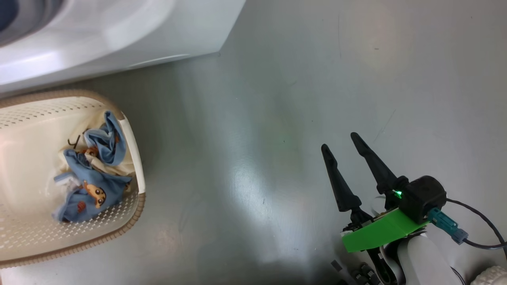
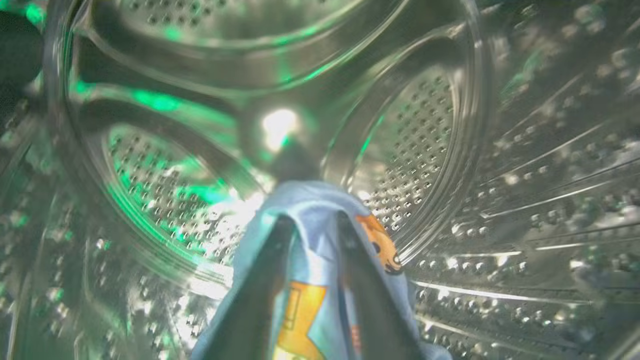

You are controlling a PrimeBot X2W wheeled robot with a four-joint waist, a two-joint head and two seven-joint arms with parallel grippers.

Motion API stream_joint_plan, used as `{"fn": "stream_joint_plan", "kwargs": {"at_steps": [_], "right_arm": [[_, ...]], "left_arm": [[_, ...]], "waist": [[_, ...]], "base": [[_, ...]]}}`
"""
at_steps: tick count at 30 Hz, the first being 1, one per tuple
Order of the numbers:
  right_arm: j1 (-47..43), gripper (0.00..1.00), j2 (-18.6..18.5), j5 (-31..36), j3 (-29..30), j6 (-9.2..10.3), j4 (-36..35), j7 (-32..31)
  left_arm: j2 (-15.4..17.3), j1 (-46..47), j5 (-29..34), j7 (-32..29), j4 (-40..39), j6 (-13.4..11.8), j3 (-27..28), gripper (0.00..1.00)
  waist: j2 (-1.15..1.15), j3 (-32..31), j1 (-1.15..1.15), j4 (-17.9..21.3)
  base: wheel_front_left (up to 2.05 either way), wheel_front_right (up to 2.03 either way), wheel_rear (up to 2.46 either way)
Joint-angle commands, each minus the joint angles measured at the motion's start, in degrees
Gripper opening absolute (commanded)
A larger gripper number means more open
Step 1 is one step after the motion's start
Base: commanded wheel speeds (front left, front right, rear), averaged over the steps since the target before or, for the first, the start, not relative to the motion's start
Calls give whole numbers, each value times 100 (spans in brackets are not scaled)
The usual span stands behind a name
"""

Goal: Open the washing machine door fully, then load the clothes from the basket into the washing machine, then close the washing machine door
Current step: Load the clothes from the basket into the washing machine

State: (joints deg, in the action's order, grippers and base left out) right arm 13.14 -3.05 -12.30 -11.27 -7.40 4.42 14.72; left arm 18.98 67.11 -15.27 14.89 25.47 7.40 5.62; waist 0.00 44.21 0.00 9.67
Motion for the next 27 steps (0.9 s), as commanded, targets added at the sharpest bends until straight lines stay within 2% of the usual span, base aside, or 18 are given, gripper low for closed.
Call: {"fn": "stream_joint_plan", "kwargs": {"at_steps": [1,10,27], "right_arm": [[-75,100,17,-32,-135,-9,-80,28],[-21,100,17,-53,-53,-9,-31,28],[-108,100,17,-103,-40,-9,347,28]], "left_arm": [[296,-86,-3,10,-52,9,84,100],[214,-69,-292,10,761,9,-251,100],[-189,-1420,-474,11,640,9,-522,100]], "waist": [[0,-34,0,-24],[0,-215,0,-237],[0,-1429,0,-663]], "base": [[0,0,0],[0,0,0],[0,0,0]]}}
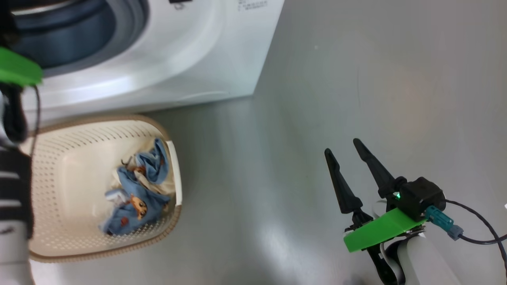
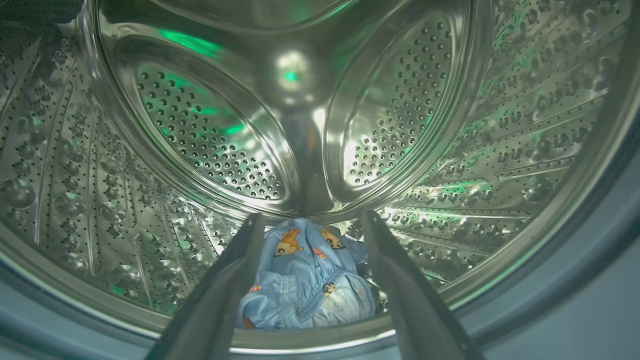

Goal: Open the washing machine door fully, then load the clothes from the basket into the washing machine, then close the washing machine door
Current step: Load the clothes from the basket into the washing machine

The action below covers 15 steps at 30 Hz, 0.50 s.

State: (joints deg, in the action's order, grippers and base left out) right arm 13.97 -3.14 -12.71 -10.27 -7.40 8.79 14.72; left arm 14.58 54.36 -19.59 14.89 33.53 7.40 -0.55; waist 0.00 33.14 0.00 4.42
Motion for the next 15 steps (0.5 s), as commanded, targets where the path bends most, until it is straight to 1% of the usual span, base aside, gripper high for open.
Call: {"fn": "stream_joint_plan", "kwargs": {"at_steps": [1,6,7,15], "right_arm": [[-211,100,26,-66,-143,-9,-69,28],[-333,100,26,-64,-125,-9,33,28],[-333,100,26,-64,-125,-9,33,28],[-538,100,26,-32,-82,-9,61,28]], "left_arm": [[236,-237,-59,11,-195,9,84,100],[168,-751,-73,11,-446,9,90,100],[168,-751,-73,11,-446,9,90,100],[28,-1636,-29,11,-971,9,265,100]], "waist": [[0,-401,0,-150],[0,-811,0,-223],[0,-811,0,-223],[0,-1387,0,-327]], "base": [[0,0,0],[0,0,0],[0,0,0],[0,0,0]]}}
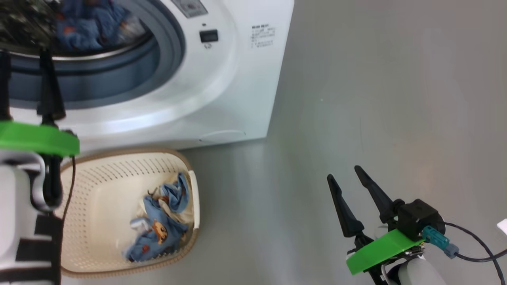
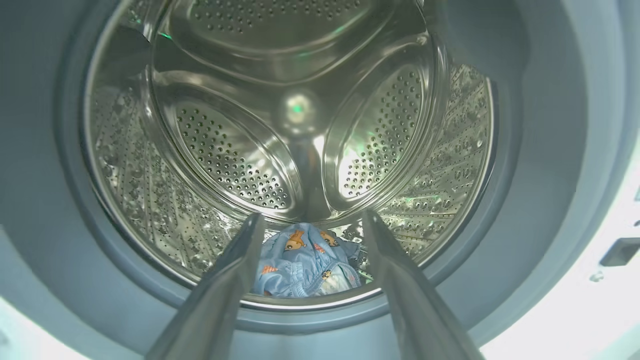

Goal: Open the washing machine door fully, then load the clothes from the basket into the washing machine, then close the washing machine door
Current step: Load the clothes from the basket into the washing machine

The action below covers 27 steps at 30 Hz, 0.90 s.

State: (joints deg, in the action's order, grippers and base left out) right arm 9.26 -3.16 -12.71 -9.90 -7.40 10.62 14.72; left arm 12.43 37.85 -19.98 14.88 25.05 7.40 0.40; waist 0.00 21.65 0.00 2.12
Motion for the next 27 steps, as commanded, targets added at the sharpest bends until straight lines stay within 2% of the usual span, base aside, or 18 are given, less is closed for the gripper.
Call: {"fn": "stream_joint_plan", "kwargs": {"at_steps": [1,16,27], "right_arm": [[-85,100,28,-21,-117,-9,-132,28],[-421,100,28,-62,-114,-9,-199,28],[-590,100,28,-108,-116,-9,-179,28]], "left_arm": [[238,-87,41,12,-195,9,201,100],[-148,-2071,238,12,-1436,9,1025,100],[-710,-3360,533,12,-2129,9,1363,100]], "waist": [[0,-299,0,-106],[0,-1153,0,-129],[0,-1476,0,-161]], "base": [[0,0,0],[0,0,0],[0,0,0]]}}
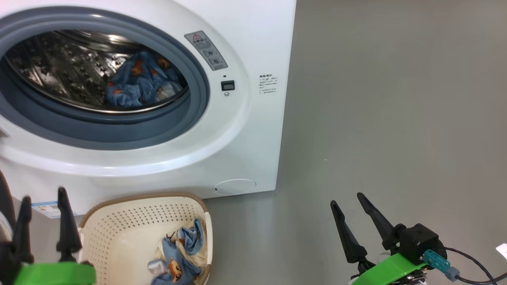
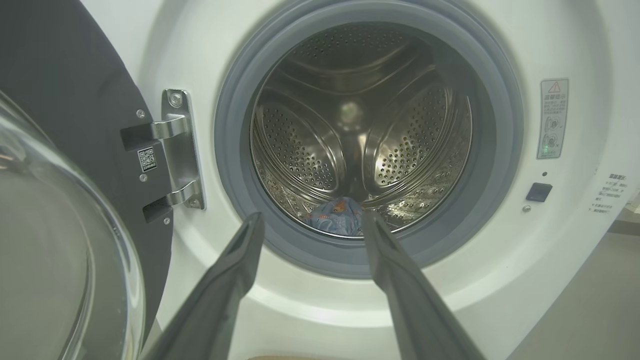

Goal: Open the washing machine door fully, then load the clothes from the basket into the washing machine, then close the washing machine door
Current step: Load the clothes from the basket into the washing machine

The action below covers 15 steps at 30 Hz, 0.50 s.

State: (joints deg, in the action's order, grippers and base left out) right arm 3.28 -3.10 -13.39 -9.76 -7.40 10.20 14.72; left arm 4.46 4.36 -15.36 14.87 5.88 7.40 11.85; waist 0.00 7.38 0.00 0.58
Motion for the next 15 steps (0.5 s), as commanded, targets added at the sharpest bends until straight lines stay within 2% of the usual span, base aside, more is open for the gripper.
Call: {"fn": "stream_joint_plan", "kwargs": {"at_steps": [1,8,15], "right_arm": [[-3,100,23,-42,-130,-9,-135,28],[-51,100,23,-16,-129,-9,-140,28],[-108,100,23,3,-78,-9,-166,28]], "left_arm": [[54,-93,97,13,-252,9,224,100],[-53,-592,488,13,-494,9,53,100],[-129,-853,519,13,-578,-41,37,100]], "waist": [[0,-68,0,-9],[0,-118,0,8],[0,-138,0,3]], "base": [[0,0,0],[0,0,0],[0,0,0]]}}
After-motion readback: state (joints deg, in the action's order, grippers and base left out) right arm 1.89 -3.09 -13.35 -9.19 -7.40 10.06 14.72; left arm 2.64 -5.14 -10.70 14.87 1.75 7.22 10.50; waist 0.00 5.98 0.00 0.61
